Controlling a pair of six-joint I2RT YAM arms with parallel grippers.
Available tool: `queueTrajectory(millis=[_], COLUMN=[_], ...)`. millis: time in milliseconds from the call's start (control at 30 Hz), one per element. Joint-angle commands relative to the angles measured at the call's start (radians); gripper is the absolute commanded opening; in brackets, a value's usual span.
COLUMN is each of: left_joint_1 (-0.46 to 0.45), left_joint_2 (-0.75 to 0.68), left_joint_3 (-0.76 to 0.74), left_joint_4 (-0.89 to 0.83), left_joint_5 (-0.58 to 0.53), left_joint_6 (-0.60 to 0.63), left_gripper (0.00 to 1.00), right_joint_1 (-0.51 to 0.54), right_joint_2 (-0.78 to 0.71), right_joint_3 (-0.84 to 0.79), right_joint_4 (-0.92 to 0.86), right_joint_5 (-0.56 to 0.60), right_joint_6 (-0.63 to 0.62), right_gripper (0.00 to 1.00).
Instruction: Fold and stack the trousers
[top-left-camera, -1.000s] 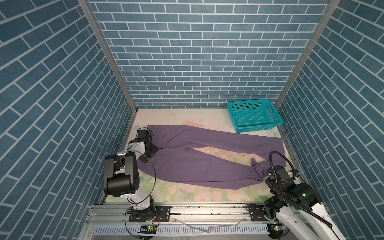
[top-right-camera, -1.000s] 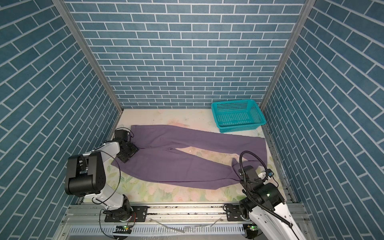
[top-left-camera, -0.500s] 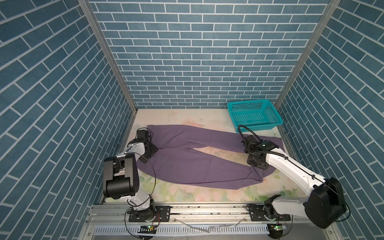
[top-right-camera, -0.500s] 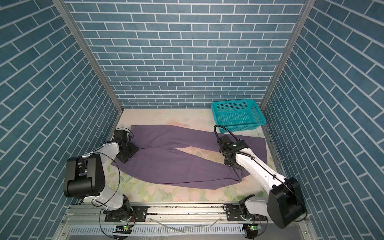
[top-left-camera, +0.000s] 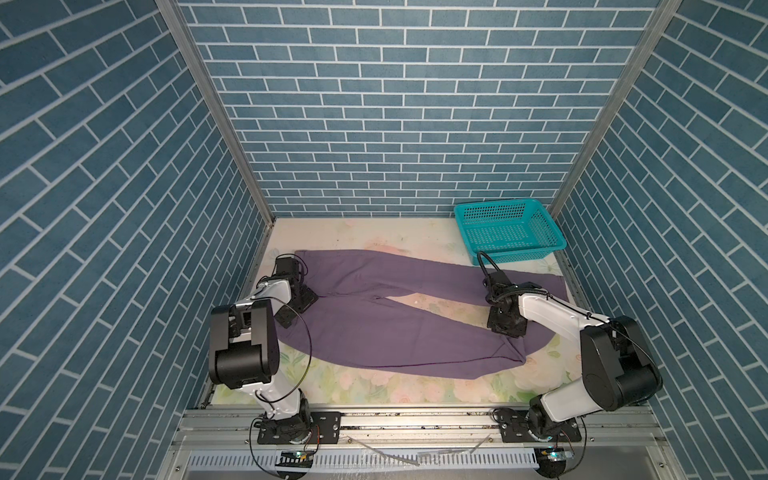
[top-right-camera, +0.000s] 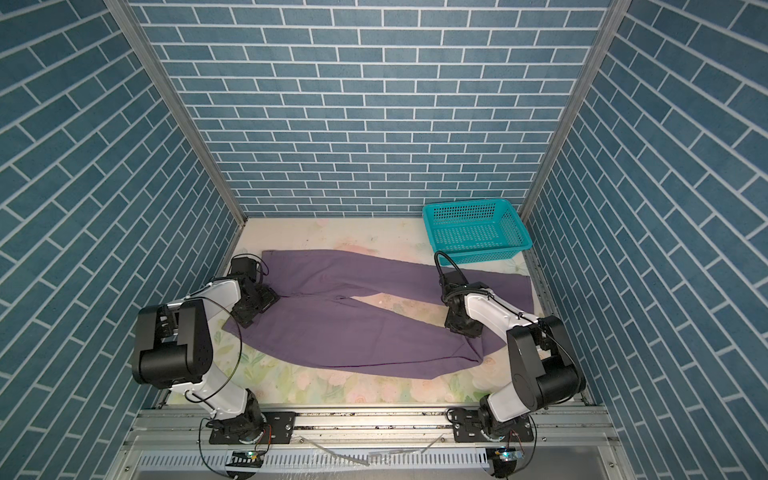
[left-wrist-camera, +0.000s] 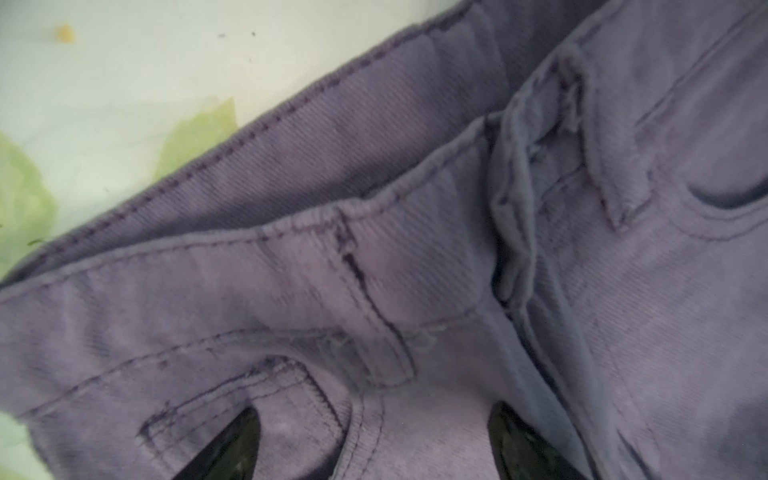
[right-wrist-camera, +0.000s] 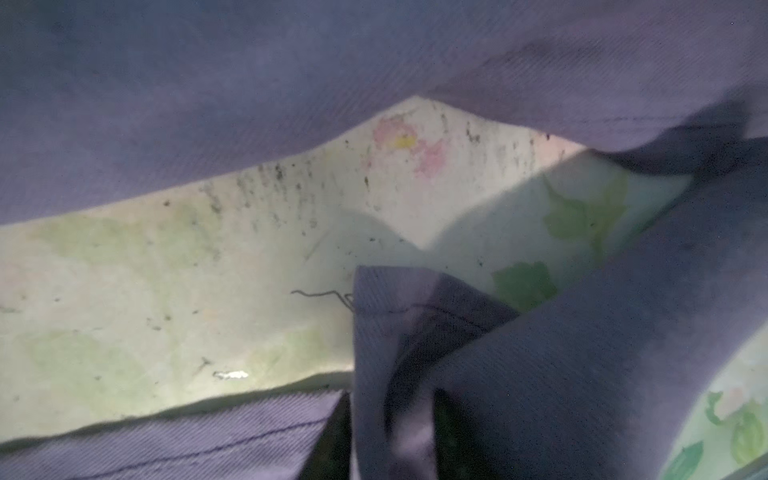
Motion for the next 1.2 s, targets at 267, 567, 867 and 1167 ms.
queueTrajectory(millis=[267, 567, 867, 1167], left_joint_1=[0.098, 0.245, 0.301, 0.299], left_joint_2=[0.054, -0.028, -0.141, -0.200], left_joint_3=[-0.019, -0.061, -0.102, -0.116], left_joint_4=[0.014, 0.004, -0.017, -0.020], left_joint_5=[0.023, 0.001, -0.072, -0.027], left_joint_6=[-0.019, -0.018, -0.058, -0.081], left_gripper=[0.31, 0.06, 0.01, 0.38], right_joint_1=[-0.147, -0.161, -0.179, -0.183], right_joint_2=[-0.162, -0.457, -0.871, -1.008], right_joint_3=[0.244, 0.364, 0.116, -0.108], right_joint_4=[-0.138, -0.250, -0.472, -0.522], right_joint_5=[-0.032, 0.150, 0.357, 0.340], right_joint_6=[-0.129, -0.017, 0.265, 0.444], right_gripper=[0.00, 0.00, 0.00, 0.61])
